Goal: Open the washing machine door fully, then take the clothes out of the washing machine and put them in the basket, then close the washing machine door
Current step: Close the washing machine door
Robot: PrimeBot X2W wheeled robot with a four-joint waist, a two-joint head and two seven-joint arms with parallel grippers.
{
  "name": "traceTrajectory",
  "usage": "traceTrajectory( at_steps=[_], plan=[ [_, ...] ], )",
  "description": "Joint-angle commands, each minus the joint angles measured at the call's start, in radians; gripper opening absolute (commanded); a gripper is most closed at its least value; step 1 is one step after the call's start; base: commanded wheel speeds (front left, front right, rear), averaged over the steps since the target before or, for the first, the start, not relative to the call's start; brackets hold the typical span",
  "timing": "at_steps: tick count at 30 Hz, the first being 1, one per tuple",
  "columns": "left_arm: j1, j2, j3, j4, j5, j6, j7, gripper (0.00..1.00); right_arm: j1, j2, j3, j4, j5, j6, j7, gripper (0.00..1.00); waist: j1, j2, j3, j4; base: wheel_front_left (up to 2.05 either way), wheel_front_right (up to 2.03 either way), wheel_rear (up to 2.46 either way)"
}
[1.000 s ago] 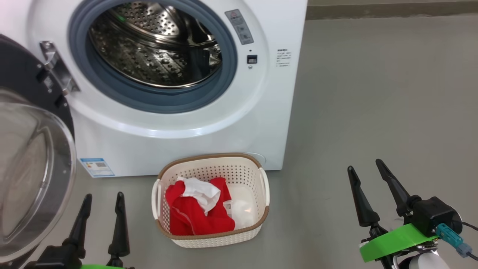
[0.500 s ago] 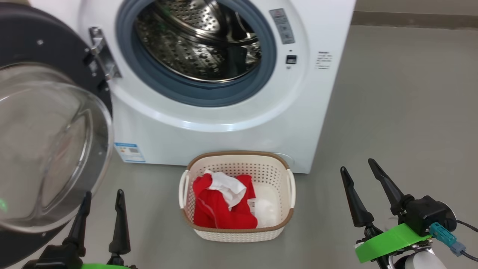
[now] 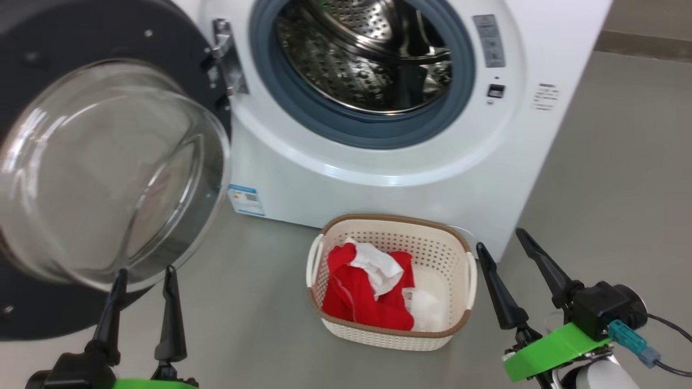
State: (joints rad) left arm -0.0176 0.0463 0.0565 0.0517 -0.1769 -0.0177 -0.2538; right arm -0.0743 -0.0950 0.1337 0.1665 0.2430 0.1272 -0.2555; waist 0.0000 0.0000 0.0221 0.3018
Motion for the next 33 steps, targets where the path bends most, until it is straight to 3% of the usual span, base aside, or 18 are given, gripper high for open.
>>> traceTrajectory(
  at_steps=[1, 16, 33],
  plan=[
    [-0.009, 0.017, 0.037, -0.034, 0.008, 0.011, -0.008, 1.00, -0.055, -0.009, 0.031, -0.027, -0.002, 0.003, -0.006, 1.00, 0.0000, 0.0000, -0.001, 0.059, 0.00, 0.00, 0.00],
    [0.012, 0.022, 0.044, -0.058, 0.013, 0.040, -0.006, 1.00, -0.061, -0.001, 0.061, -0.035, -0.001, 0.003, -0.006, 1.00, 0.0000, 0.0000, -0.020, 0.149, 0.00, 0.00, 0.00],
    [0.033, 0.028, 0.048, -0.075, 0.010, 0.066, -0.007, 1.00, -0.055, -0.003, 0.066, -0.046, 0.000, 0.003, -0.006, 1.00, 0.0000, 0.0000, -0.017, 0.168, 0.00, 0.00, 0.00]
  ],
)
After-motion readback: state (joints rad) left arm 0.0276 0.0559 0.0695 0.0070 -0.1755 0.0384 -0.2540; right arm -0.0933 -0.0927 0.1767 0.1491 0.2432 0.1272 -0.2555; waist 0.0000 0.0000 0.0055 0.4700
